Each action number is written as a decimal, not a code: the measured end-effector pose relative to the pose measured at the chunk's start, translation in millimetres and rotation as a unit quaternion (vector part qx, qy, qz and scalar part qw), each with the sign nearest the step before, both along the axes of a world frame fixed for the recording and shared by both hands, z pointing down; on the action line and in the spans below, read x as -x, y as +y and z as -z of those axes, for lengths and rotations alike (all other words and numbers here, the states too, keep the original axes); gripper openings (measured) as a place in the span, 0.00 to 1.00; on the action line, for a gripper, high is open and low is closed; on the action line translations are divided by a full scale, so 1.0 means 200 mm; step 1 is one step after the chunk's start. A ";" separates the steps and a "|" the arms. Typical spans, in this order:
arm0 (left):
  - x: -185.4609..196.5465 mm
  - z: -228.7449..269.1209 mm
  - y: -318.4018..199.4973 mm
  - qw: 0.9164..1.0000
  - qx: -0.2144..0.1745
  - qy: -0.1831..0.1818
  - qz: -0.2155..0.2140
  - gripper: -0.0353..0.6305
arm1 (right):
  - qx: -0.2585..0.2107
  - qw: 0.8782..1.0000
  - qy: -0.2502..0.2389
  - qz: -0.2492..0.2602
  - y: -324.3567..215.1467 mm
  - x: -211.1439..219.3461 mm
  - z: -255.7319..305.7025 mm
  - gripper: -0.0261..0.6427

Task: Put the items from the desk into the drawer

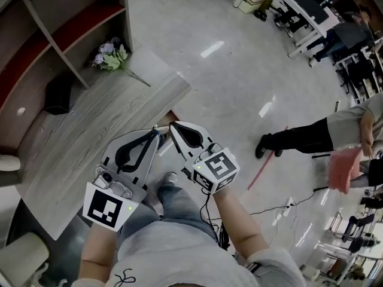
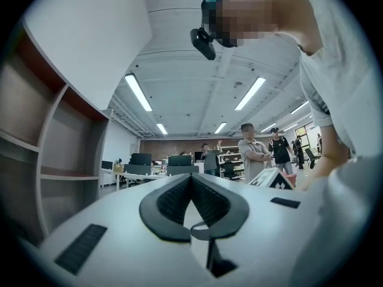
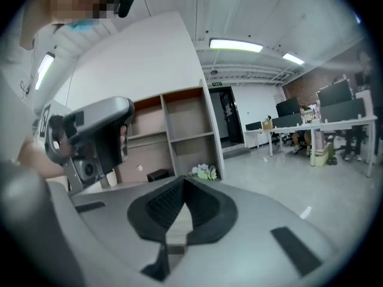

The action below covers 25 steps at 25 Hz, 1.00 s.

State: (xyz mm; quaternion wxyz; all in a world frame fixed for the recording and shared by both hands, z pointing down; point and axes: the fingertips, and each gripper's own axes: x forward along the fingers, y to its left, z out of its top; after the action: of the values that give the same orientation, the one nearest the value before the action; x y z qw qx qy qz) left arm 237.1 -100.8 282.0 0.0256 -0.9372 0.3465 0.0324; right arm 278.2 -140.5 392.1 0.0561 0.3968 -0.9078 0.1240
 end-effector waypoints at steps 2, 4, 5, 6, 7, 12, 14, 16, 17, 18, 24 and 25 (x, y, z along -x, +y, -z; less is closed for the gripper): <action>-0.01 0.02 0.03 1.000 -0.003 -0.003 -0.014 0.07 | -0.022 1.000 -0.009 -0.009 0.05 0.00 0.12 0.05; -0.01 0.04 0.06 1.000 -0.003 -0.003 -0.025 0.07 | -0.042 0.999 -0.016 -0.016 0.11 0.00 0.24 0.05; -0.01 0.05 0.08 1.000 -0.003 -0.003 -0.028 0.07 | -0.049 0.998 -0.019 -0.019 0.14 0.01 0.29 0.05; -0.01 0.06 0.10 0.999 -0.003 -0.003 -0.033 0.07 | -0.057 0.998 -0.022 -0.022 0.18 0.01 0.33 0.05; -0.01 0.06 0.12 0.999 -0.003 -0.004 -0.038 0.07 | -0.063 0.997 -0.023 -0.026 0.22 0.01 0.37 0.05; -0.01 0.09 0.21 0.998 -0.004 -0.007 -0.067 0.07 | -0.091 0.994 -0.025 -0.049 0.38 0.03 0.51 0.05; -0.02 0.09 0.25 0.997 -0.004 -0.008 -0.077 0.07 | -0.096 0.993 -0.029 -0.055 0.44 0.03 0.53 0.05; -0.02 0.08 0.29 0.996 -0.002 -0.012 -0.086 0.07 | -0.101 0.992 -0.032 -0.061 0.49 0.05 0.55 0.05; -0.02 0.08 0.30 0.996 -0.001 -0.013 -0.090 0.07 | -0.104 0.992 -0.034 -0.064 0.51 0.05 0.56 0.05; -0.02 0.08 0.32 0.995 -0.001 -0.014 -0.094 0.07 | -0.108 0.991 -0.036 -0.067 0.53 0.06 0.57 0.05; -0.03 0.08 0.40 0.994 0.000 -0.019 -0.112 0.07 | -0.123 0.989 -0.033 -0.075 0.63 0.10 0.62 0.05; -0.02 0.08 0.41 0.993 0.001 -0.019 -0.113 0.07 | -0.125 0.989 -0.033 -0.076 0.65 0.10 0.63 0.05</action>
State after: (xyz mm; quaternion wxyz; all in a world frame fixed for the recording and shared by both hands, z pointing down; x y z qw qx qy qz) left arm 241.9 -18.1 265.1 0.0273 -0.9707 0.2381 0.0171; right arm 257.9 -11.3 265.7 -0.0336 0.4640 -0.8848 0.0268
